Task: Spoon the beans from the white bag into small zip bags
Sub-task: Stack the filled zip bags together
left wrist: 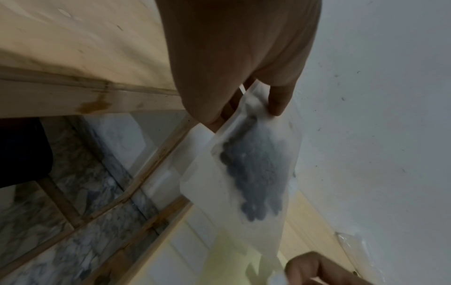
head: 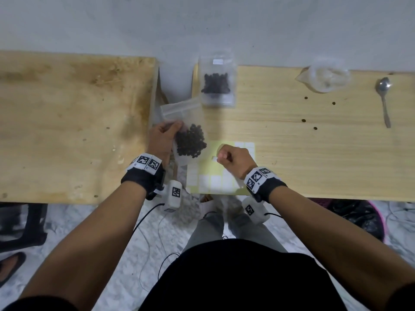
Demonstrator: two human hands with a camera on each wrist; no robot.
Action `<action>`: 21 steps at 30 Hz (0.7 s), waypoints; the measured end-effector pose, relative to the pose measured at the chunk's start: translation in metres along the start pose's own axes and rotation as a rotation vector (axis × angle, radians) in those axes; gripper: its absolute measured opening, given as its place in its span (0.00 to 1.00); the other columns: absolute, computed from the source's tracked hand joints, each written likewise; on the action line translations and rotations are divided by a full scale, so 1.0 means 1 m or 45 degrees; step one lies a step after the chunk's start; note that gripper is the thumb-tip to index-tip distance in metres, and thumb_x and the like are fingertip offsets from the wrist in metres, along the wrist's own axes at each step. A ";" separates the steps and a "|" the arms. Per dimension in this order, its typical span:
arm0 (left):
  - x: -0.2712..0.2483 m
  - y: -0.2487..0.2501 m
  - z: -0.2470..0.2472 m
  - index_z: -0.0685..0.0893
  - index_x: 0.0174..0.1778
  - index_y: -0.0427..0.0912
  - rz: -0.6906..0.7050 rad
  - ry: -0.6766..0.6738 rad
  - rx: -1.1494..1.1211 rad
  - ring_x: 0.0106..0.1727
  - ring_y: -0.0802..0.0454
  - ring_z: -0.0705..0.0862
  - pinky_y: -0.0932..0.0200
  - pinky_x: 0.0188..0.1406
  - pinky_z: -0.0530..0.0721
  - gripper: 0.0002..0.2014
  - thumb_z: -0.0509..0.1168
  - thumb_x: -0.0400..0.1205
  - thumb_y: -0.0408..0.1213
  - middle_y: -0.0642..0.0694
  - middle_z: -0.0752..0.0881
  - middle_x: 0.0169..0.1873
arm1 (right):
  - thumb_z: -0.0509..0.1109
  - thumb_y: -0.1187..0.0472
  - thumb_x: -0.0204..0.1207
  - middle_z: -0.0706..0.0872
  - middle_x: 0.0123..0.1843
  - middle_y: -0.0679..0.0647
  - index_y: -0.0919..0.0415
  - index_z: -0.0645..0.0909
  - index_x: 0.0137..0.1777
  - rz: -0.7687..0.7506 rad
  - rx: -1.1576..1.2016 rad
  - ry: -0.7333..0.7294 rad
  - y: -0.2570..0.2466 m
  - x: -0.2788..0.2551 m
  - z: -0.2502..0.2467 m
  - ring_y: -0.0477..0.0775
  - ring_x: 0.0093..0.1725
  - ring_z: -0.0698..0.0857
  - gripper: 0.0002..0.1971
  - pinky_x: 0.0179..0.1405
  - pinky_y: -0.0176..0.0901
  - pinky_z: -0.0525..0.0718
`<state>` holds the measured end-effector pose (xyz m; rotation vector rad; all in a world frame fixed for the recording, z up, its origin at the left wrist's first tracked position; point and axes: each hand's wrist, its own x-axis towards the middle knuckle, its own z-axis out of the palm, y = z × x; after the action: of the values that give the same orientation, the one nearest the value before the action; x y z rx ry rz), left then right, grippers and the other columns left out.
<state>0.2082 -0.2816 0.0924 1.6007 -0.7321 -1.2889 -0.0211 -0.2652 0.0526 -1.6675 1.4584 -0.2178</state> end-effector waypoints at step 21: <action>-0.021 0.061 0.114 0.87 0.58 0.34 0.212 -0.379 0.016 0.45 0.58 0.91 0.65 0.45 0.87 0.10 0.68 0.84 0.32 0.45 0.93 0.43 | 0.75 0.52 0.75 0.88 0.36 0.46 0.51 0.86 0.41 -0.199 0.235 0.800 -0.056 -0.001 -0.133 0.47 0.39 0.86 0.04 0.43 0.48 0.86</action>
<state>0.0997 -0.3204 0.1535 1.3400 -1.0360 -1.4163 -0.0659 -0.3339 0.1712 -1.6334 1.6844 -1.0062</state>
